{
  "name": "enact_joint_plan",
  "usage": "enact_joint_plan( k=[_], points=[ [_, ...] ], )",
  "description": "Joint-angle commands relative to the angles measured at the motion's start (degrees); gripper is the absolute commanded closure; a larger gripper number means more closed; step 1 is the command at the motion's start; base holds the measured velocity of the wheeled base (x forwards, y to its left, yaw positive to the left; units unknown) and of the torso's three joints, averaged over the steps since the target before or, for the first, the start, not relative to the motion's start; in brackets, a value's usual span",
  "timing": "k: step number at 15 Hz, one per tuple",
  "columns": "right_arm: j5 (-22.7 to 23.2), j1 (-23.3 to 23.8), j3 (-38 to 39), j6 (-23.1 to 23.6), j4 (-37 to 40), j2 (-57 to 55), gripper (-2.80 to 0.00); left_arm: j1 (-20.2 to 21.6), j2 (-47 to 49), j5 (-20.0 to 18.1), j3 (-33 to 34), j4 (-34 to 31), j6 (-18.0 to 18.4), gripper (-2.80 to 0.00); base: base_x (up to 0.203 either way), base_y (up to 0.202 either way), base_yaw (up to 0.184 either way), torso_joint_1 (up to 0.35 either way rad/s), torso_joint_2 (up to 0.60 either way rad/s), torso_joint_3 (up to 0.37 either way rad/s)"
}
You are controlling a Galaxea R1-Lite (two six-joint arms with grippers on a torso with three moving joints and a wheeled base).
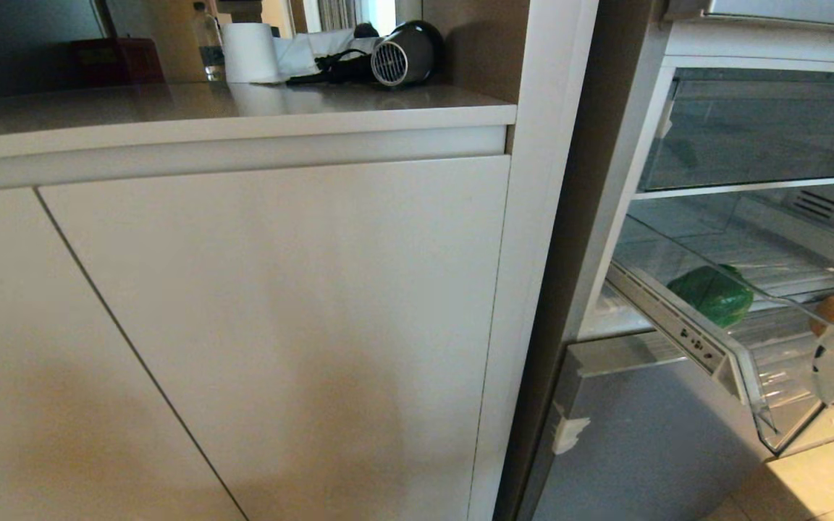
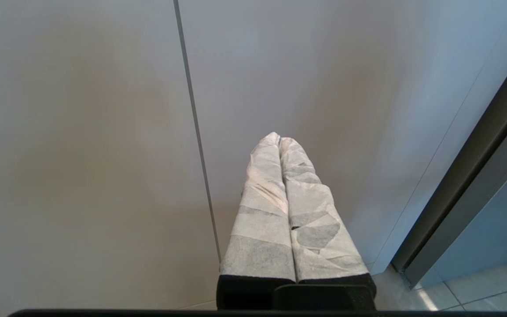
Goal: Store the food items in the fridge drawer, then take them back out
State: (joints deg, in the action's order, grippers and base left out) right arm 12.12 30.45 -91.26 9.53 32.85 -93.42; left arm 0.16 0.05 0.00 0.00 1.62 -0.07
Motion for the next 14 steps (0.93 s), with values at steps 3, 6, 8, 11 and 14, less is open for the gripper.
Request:
enact_joint_plan(
  k=[3,6,8,11,14],
  points=[
    [1.0,-1.6,-1.7,-0.1,0.1,-5.1,0.0,0.0,0.0,0.0,0.6,0.0,0.0,0.0,0.0,0.0,0.0,0.0,0.0,0.0],
    [2.5,-2.8,-5.9,-1.1,0.7,-7.9,0.0,0.0,0.0,0.0,0.6,0.0,0.0,0.0,0.0,0.0,0.0,0.0,0.0,0.0],
    [2.4,-3.1,-10.6,-1.0,5.2,-9.8,0.0,0.0,0.0,0.0,0.6,0.0,0.0,0.0,0.0,0.0,0.0,0.0,0.0,0.0],
    [2.3,-3.3,-17.4,-1.1,14.3,-12.5,0.0,0.0,0.0,0.0,0.6,0.0,0.0,0.0,0.0,0.0,0.0,0.0,0.0,0.0],
    [0.8,-3.3,-21.0,-0.7,19.3,-12.8,-2.8,0.0,0.0,0.0,0.6,0.0,0.0,0.0,0.0,0.0,0.0,0.0,0.0,0.0]
  ],
)
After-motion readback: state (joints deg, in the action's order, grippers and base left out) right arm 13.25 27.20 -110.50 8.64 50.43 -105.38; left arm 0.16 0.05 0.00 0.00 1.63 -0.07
